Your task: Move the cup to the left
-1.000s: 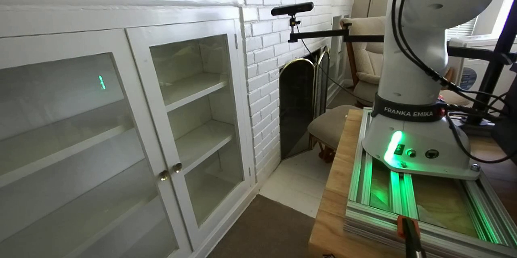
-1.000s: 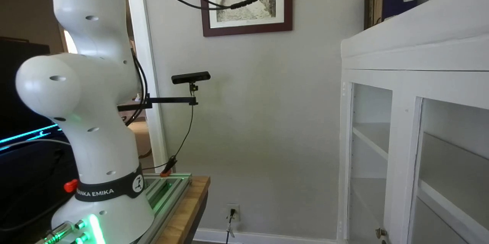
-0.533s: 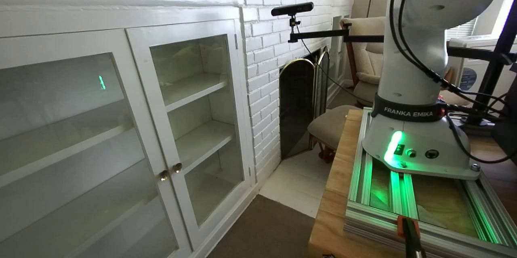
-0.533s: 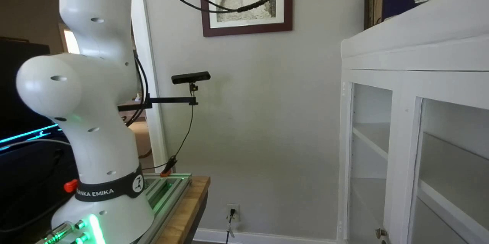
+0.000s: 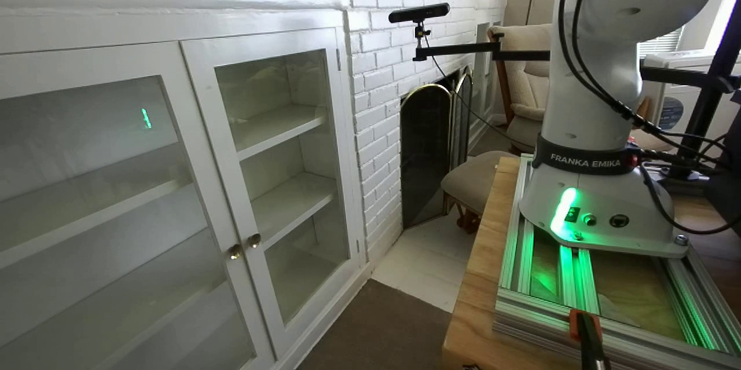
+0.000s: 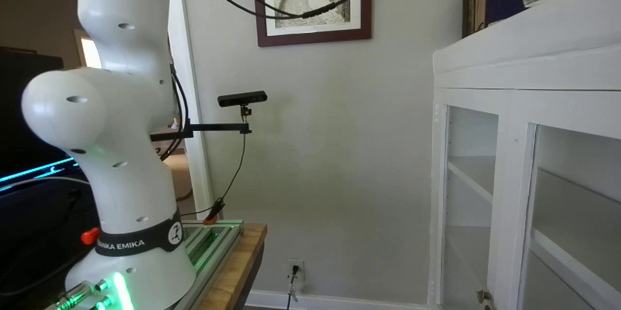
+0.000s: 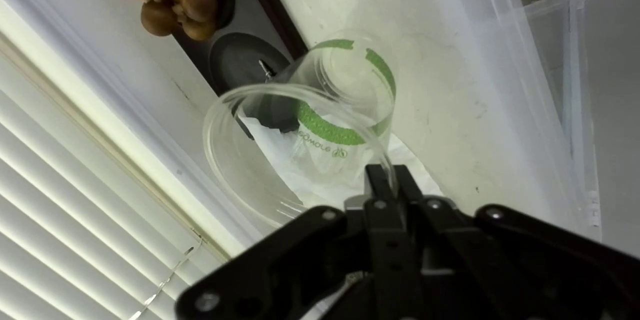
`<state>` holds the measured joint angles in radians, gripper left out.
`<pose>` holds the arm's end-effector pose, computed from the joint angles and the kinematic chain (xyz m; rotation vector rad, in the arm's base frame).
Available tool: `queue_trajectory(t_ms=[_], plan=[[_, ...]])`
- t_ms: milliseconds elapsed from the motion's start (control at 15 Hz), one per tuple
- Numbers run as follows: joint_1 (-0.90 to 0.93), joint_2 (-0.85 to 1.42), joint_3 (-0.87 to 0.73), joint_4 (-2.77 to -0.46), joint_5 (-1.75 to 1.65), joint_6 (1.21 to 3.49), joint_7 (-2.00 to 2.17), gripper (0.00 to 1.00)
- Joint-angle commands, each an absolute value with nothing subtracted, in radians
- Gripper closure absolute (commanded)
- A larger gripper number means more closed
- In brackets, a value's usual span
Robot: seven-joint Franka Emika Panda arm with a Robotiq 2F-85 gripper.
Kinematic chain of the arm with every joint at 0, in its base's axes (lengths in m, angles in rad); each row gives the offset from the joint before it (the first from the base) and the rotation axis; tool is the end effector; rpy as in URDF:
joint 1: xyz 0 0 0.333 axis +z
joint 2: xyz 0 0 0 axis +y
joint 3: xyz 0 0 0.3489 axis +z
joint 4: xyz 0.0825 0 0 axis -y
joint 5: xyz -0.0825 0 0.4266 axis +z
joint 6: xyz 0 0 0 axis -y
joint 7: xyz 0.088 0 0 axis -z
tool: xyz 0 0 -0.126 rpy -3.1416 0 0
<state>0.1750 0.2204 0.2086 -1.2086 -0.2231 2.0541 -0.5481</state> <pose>0.6728 0.2305 0.7506 2.4690 1.2720 0.8783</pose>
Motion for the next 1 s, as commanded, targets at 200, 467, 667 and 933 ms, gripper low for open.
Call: queue_trajectory(t_ms=[200, 467, 667, 933], plan=[[0.185, 0.256, 0.199, -1.143, -0.247, 1.980, -0.504, 0.98], [0.186, 0.263, 0.195, -1.138, -0.249, 1.967, -0.498, 0.98], [0.187, 0.268, 0.192, -1.133, -0.248, 1.963, -0.491, 0.98], [0.187, 0.278, 0.190, -1.121, -0.251, 1.963, -0.480, 0.63]])
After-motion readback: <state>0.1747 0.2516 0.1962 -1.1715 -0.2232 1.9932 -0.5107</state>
